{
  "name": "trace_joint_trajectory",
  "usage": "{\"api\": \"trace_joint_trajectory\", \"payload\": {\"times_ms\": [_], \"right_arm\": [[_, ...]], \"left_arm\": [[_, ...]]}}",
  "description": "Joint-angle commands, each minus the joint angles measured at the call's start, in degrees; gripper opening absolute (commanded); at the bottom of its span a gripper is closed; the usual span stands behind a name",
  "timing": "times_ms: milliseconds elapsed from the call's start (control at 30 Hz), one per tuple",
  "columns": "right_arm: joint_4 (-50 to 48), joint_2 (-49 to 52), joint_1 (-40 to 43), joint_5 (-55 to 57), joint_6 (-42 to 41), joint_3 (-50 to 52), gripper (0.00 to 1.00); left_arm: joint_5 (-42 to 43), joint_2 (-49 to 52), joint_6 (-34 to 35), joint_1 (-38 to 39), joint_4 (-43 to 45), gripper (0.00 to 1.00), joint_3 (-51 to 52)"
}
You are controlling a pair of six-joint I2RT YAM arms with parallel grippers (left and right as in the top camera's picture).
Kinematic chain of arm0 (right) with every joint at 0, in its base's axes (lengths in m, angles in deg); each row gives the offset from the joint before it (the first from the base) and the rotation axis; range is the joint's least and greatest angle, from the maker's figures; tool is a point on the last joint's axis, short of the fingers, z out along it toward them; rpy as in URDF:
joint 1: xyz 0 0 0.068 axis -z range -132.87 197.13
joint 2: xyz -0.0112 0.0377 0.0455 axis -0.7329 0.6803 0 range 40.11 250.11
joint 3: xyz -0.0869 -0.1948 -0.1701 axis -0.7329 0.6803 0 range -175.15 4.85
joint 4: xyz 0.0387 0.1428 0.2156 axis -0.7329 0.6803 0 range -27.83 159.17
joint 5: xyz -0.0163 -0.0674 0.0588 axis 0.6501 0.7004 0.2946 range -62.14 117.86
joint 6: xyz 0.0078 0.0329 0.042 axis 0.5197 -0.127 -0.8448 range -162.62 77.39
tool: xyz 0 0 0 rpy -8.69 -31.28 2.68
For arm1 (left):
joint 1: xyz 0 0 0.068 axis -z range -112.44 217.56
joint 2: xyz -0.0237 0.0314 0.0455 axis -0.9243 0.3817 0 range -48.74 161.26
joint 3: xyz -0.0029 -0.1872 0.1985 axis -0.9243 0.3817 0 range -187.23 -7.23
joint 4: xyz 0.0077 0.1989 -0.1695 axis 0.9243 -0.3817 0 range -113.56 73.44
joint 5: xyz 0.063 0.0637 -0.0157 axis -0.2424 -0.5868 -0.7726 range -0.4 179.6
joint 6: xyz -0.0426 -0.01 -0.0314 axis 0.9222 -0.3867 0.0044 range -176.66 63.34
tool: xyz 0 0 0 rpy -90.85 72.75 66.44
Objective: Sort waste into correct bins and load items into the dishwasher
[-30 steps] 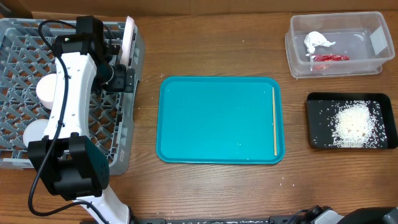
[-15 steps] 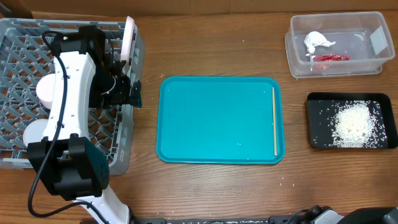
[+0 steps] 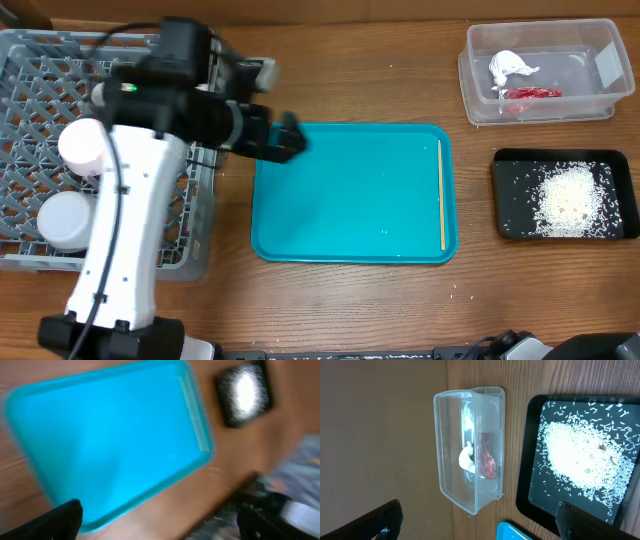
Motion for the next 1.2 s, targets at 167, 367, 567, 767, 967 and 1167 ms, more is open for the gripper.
{"api": "trace_joint_trajectory", "payload": {"times_ms": [167, 367, 567, 767, 967, 1167], "right_arm": [[-0.15, 0.15, 0.11, 0.00, 0.28, -0.20, 1.00], [-0.15, 0.15, 0.11, 0.00, 0.28, -0.20, 1.00], [-0.15, 0.15, 0.11, 0.00, 0.28, -0.20, 1.00], [-0.15, 0.15, 0.11, 0.00, 0.28, -0.20, 1.00], [-0.15, 0.15, 0.11, 0.00, 0.28, -0.20, 1.00], [-0.15, 0.15, 0.11, 0.00, 0.28, -0.20, 1.00]], "left_arm": [[0.04, 5.05, 20.06, 19.30, 14.60, 1.00, -0.35], [-24.74, 13.53, 43.45, 32.24, 17.75, 1.00, -0.37], [-42.10, 22.86, 48.19, 40.92, 25.22, 1.00, -0.37], [-61.48, 30.67, 50.80, 46.07, 28.83, 1.00, -0.37], [-66.77, 37.75, 48.04, 47.80, 35.95, 1.00, -0.37], [-66.29, 41.16, 47.80, 48.04, 40.65, 1.00, -0.37]]}}
